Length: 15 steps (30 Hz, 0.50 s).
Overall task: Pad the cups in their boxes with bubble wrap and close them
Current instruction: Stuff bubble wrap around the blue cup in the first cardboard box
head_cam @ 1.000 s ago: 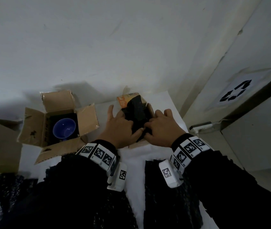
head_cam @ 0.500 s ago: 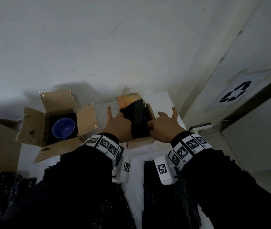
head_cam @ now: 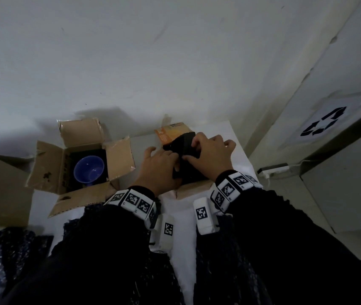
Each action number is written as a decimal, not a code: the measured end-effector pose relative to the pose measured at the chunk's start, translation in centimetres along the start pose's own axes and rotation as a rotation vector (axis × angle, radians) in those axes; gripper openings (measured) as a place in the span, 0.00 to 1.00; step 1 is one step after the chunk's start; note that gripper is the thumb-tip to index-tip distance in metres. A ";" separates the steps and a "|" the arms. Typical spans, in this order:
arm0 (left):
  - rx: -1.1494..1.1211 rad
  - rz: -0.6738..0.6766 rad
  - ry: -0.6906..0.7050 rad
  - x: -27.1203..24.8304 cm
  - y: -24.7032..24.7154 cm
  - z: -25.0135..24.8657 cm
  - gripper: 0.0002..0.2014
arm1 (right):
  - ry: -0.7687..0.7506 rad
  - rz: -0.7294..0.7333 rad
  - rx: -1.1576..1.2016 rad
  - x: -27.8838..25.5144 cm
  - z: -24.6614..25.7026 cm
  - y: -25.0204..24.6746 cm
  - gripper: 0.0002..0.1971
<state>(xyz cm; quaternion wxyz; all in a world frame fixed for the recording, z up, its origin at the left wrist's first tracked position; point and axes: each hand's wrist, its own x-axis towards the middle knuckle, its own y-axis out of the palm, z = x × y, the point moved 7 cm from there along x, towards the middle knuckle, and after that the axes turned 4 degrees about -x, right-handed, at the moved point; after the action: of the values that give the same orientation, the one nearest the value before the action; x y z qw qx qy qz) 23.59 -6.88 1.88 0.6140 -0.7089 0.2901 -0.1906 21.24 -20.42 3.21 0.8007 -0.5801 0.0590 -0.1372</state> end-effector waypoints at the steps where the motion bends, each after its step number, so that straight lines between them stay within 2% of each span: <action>1: 0.002 -0.006 -0.003 0.0 0.1 0.1 0.14 | 0.013 -0.012 0.004 0.3 -0.3 0.4 0.12; 5: 0.042 -0.035 0.011 0.0 0.0 -0.1 0.18 | 0.038 -0.153 -0.107 0.9 -1.2 -0.1 0.05; 9: 0.095 -0.046 0.088 1.0 0.6 -0.6 0.43 | -0.053 -0.170 -0.344 0.9 -0.3 0.9 0.08; 12: 0.106 0.028 0.098 1.7 1.2 -0.8 0.53 | -0.057 -0.031 -0.347 1.1 -0.6 2.6 0.13; 15: 0.161 0.120 0.075 2.5 1.9 -0.5 0.49 | -0.018 0.137 -0.329 1.5 -1.1 3.6 0.24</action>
<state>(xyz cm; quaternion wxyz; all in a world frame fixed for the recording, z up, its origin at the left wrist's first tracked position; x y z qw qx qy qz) 24.88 -9.00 -0.14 0.6680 -0.6310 0.3385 -0.2027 22.97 -20.85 -0.42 0.7031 -0.6990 0.1126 -0.0655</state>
